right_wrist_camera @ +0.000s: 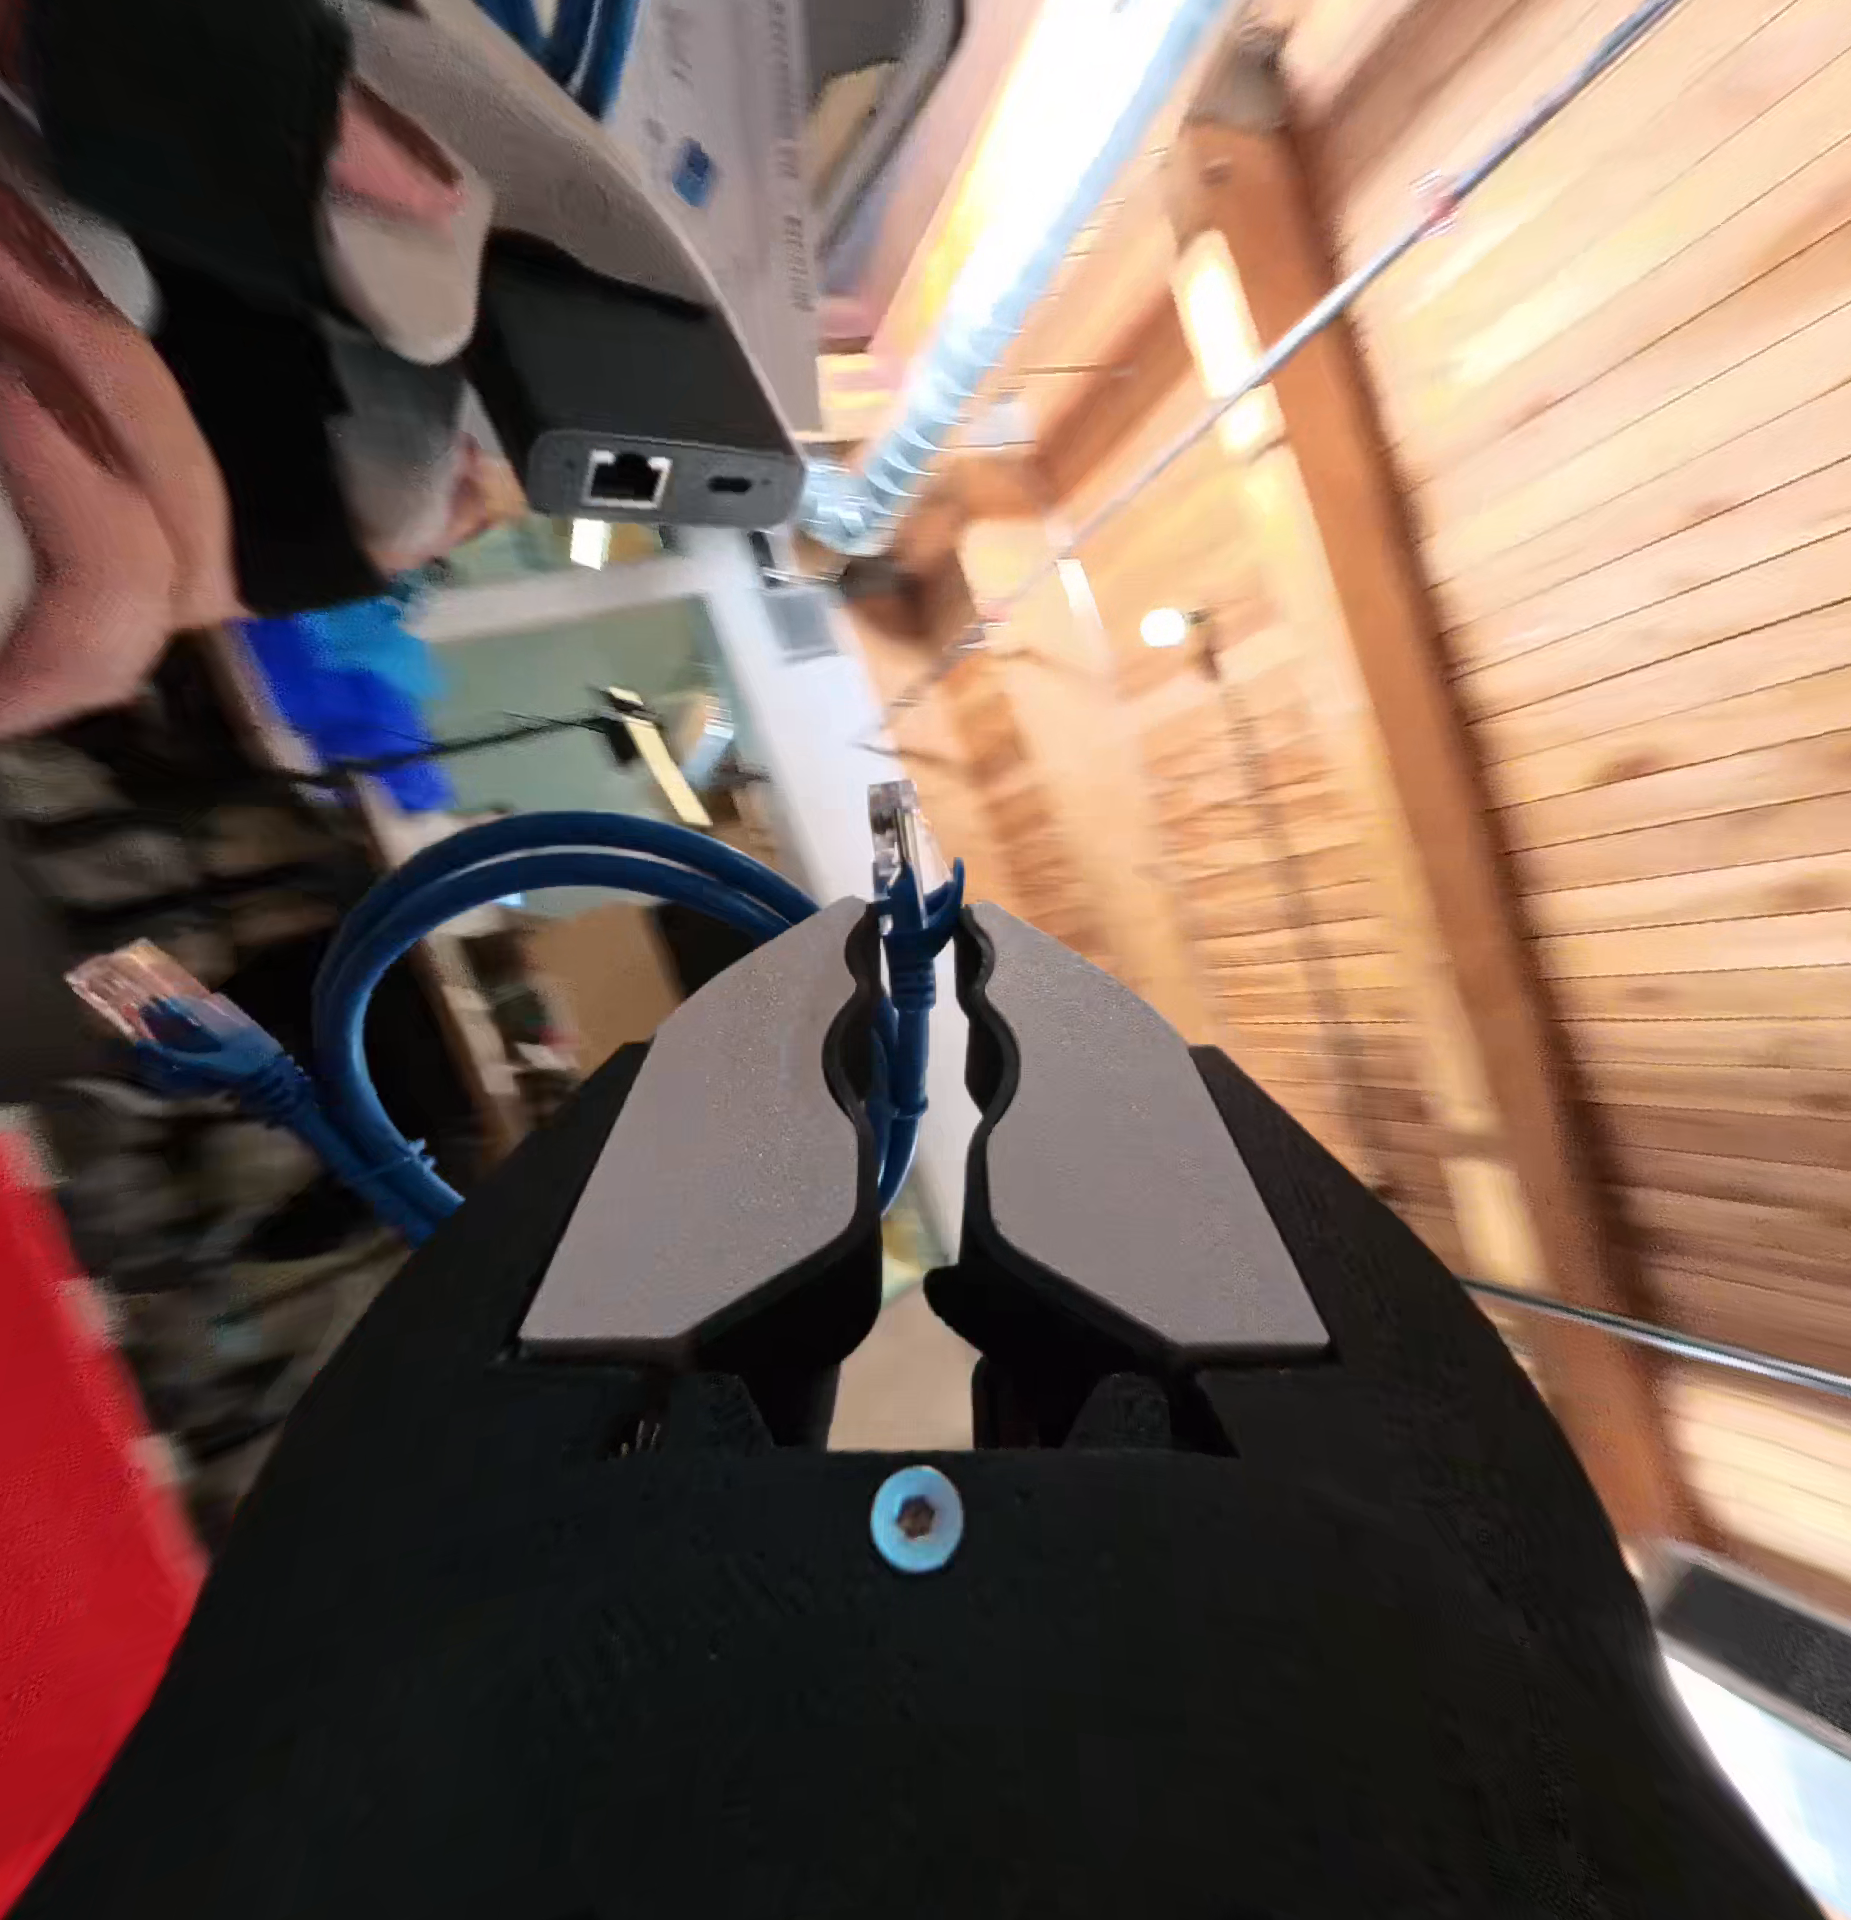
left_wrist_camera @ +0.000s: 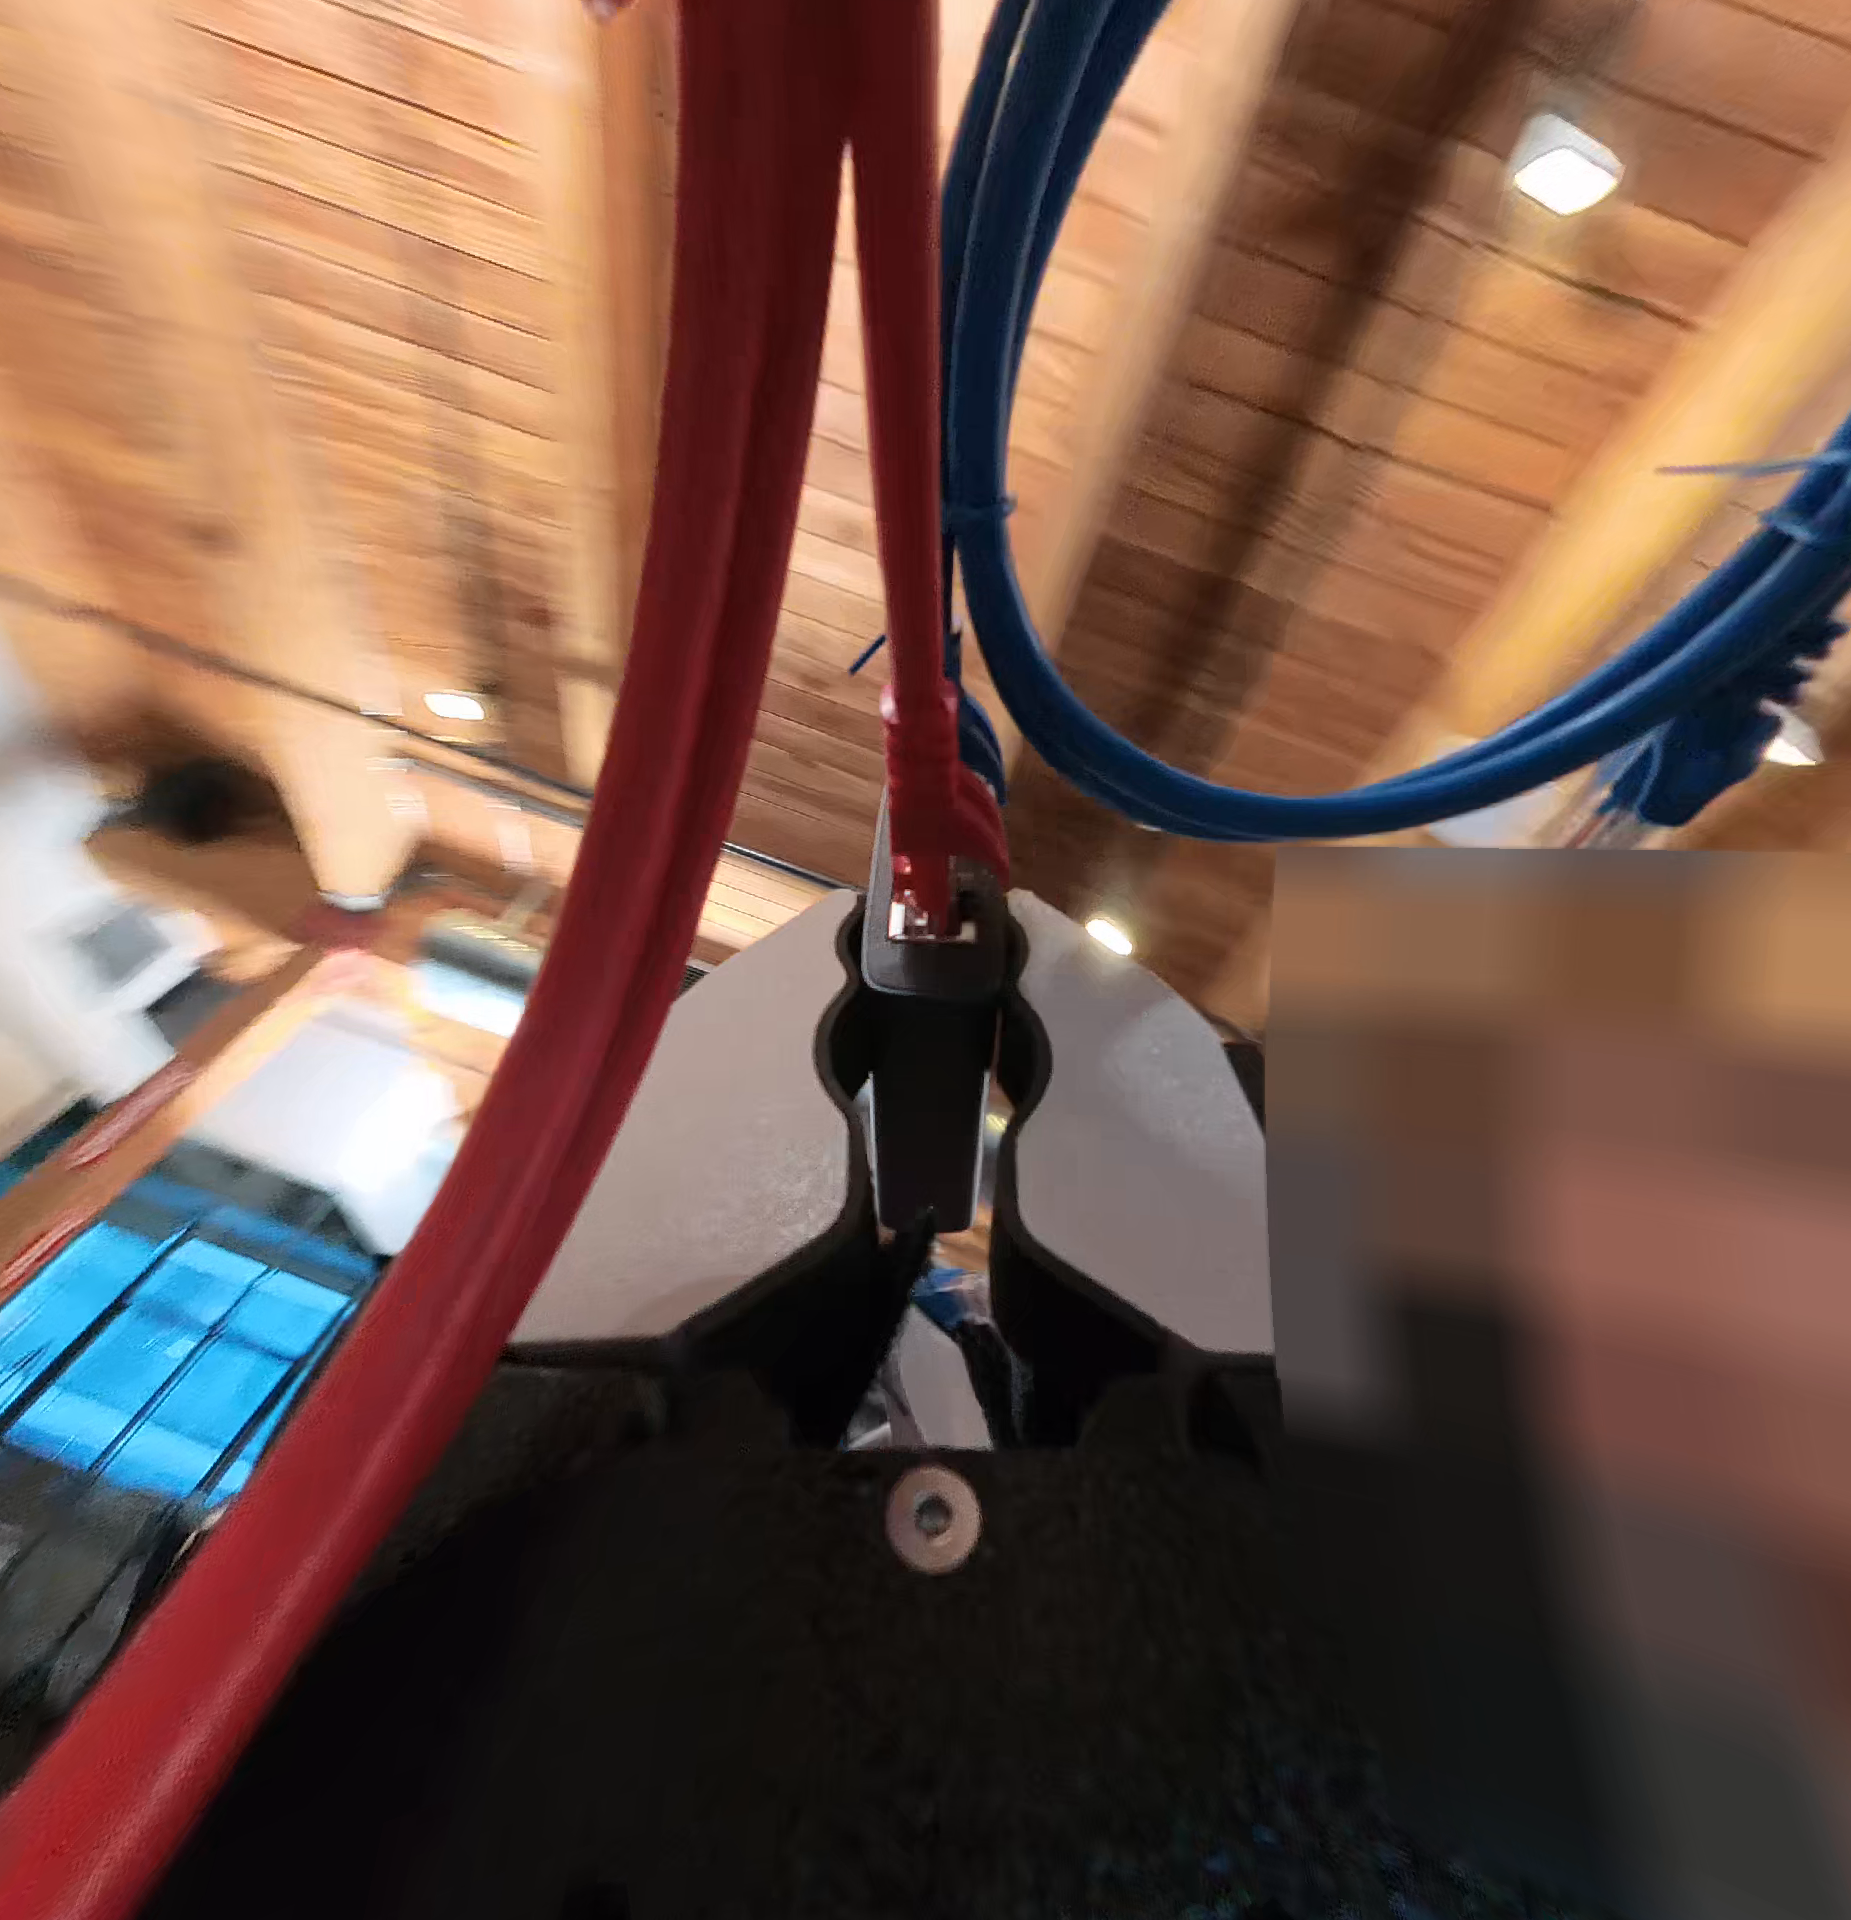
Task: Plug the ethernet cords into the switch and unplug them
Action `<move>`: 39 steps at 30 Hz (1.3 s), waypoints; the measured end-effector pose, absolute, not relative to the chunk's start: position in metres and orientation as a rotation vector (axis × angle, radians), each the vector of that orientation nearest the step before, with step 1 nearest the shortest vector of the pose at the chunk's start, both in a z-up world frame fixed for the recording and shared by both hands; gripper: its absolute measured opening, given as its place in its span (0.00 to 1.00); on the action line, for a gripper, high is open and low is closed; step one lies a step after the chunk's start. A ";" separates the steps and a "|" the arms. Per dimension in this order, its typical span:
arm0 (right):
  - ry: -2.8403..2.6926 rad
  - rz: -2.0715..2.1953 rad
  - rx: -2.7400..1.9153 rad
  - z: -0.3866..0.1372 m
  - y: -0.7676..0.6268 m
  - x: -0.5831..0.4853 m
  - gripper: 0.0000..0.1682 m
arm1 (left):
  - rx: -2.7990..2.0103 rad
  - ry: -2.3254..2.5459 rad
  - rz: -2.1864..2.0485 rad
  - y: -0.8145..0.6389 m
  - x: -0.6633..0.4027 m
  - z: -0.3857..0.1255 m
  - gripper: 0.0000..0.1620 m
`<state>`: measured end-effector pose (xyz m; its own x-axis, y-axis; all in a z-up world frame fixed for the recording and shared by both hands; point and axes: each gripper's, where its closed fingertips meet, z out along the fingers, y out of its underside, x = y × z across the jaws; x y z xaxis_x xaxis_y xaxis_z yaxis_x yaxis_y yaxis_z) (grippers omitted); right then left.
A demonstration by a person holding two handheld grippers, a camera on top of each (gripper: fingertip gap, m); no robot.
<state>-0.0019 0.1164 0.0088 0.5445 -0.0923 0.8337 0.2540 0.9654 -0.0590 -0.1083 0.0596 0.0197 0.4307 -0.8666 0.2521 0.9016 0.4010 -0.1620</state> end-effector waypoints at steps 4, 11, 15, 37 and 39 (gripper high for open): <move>-0.868 -0.449 -0.089 0.012 0.122 -0.006 0.07 | -0.334 -0.345 -1.188 0.075 -0.097 0.014 0.12; -0.933 -0.455 -0.056 -0.001 0.130 -0.016 0.07 | -0.400 -0.347 -1.221 0.085 -0.074 0.013 0.13; -1.014 -0.487 -0.059 -0.013 0.142 -0.010 0.07 | -0.426 -0.367 -1.114 0.085 -0.086 0.010 0.13; -1.790 -0.559 0.254 -0.213 0.114 0.001 0.07 | -0.454 -0.538 -1.010 0.089 -0.131 -0.010 0.13; -1.820 -0.541 0.301 -0.219 0.106 0.008 0.07 | -0.441 -0.548 -1.007 0.087 -0.137 -0.010 0.12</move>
<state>0.0077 0.1056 -0.2191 -0.3116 -0.4632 0.8296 0.0649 0.8607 0.5050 -0.1366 0.0871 -0.0105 0.4212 -0.6657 0.6159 0.8786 0.4680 -0.0950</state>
